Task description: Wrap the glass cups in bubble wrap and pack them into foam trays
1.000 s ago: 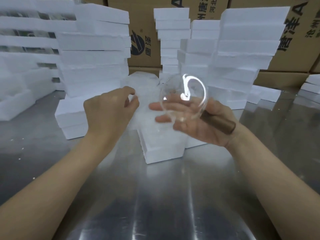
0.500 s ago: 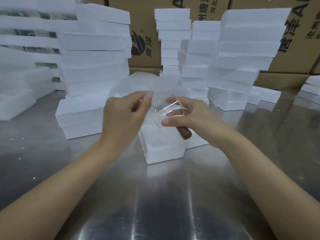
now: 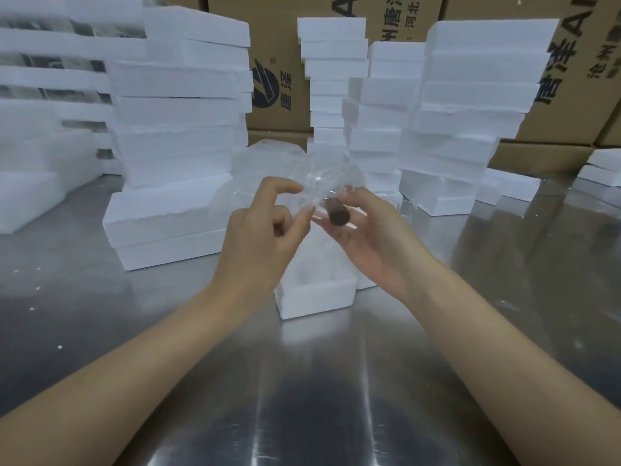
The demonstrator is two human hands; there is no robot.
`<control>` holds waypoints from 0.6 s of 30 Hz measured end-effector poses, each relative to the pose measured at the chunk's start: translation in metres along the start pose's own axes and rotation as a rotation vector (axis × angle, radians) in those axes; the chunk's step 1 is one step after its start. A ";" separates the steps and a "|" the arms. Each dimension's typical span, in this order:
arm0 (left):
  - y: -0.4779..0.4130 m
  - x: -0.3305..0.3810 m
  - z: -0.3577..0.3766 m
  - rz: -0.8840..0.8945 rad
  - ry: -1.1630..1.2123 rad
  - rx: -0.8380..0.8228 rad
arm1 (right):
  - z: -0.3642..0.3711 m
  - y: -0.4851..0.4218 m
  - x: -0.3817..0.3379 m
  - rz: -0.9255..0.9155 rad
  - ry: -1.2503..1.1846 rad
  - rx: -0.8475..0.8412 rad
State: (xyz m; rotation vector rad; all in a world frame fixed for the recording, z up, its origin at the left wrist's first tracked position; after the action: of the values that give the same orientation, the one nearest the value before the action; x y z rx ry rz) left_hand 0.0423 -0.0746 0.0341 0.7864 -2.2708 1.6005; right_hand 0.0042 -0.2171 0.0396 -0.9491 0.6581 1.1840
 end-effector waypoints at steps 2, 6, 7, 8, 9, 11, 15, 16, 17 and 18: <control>0.002 0.005 -0.001 0.069 -0.014 0.034 | 0.002 0.001 0.005 0.030 -0.083 -0.023; 0.006 0.008 0.002 0.059 0.091 0.069 | -0.001 -0.001 0.008 -0.002 -0.239 0.049; 0.006 0.009 0.001 0.052 0.131 0.101 | -0.001 -0.002 0.007 -0.017 -0.236 0.055; 0.006 0.010 -0.001 0.043 0.169 0.141 | -0.001 -0.003 0.007 -0.041 -0.180 0.058; 0.005 0.010 -0.003 0.039 0.199 0.178 | -0.001 -0.003 0.007 -0.067 -0.079 0.072; 0.005 0.011 -0.006 0.096 0.178 0.212 | 0.000 -0.002 0.011 -0.099 0.167 0.110; 0.017 0.018 0.007 0.404 -0.145 0.098 | 0.002 0.005 0.018 -0.225 0.522 0.211; 0.020 0.020 0.011 0.421 -0.172 0.073 | 0.002 0.005 0.020 -0.216 0.456 0.238; 0.022 0.022 0.014 0.415 -0.165 0.050 | 0.000 0.005 0.021 -0.181 0.334 0.290; 0.023 0.025 0.017 0.423 -0.151 0.037 | -0.003 0.004 0.023 -0.144 0.217 0.327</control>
State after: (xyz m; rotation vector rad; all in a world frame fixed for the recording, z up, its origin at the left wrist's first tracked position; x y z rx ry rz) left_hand 0.0101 -0.0915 0.0224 0.4668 -2.6589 1.8120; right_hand 0.0063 -0.2086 0.0182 -0.8365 0.9101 0.8213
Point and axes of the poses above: each hand's wrist, its own y-axis away from the middle knuckle, its own z-axis out of the palm, x = y × z, the point moved 3 cm from there along -y, towards the middle knuckle, and after that the axes turned 5 degrees about -y, right-handed, at the moved point
